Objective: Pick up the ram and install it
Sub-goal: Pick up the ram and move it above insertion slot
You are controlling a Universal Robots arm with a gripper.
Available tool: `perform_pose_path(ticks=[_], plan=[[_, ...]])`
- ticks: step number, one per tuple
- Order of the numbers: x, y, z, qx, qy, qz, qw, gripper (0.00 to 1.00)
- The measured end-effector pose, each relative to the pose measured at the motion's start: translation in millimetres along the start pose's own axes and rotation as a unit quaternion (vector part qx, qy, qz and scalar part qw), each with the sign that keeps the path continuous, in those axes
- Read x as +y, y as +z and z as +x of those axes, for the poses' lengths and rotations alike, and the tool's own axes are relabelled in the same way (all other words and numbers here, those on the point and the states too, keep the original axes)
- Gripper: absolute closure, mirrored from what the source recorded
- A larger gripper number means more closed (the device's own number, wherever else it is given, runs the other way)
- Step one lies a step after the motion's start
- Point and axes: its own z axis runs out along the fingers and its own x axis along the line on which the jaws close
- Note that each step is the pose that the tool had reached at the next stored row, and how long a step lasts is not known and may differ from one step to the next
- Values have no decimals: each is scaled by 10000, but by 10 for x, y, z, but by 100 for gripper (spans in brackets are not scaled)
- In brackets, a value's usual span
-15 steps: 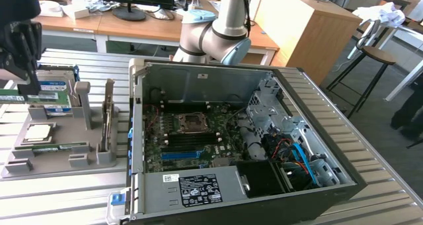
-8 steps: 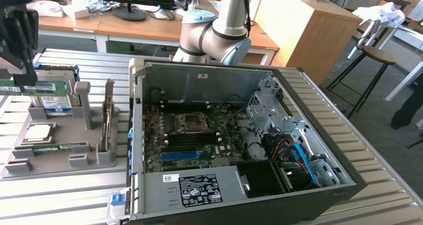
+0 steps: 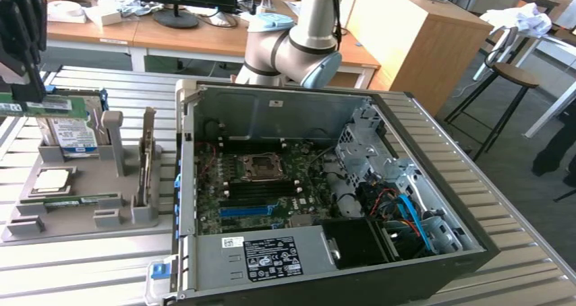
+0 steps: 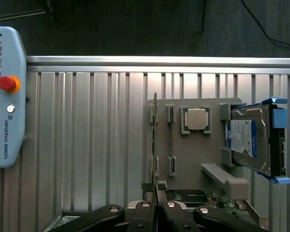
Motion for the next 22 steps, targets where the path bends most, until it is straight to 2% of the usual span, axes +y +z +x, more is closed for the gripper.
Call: perform_pose_path(ticks=[3, 9, 14, 22], plan=[[2, -52, 2, 0, 0, 0, 10000, 89], [1, -56, 1, -2, 0, 0, 10000, 89], [2, -56, 1, -65, -2, 1, 10000, 89], [-10, -57, 2, -66, -3, 1, 10000, 89]])
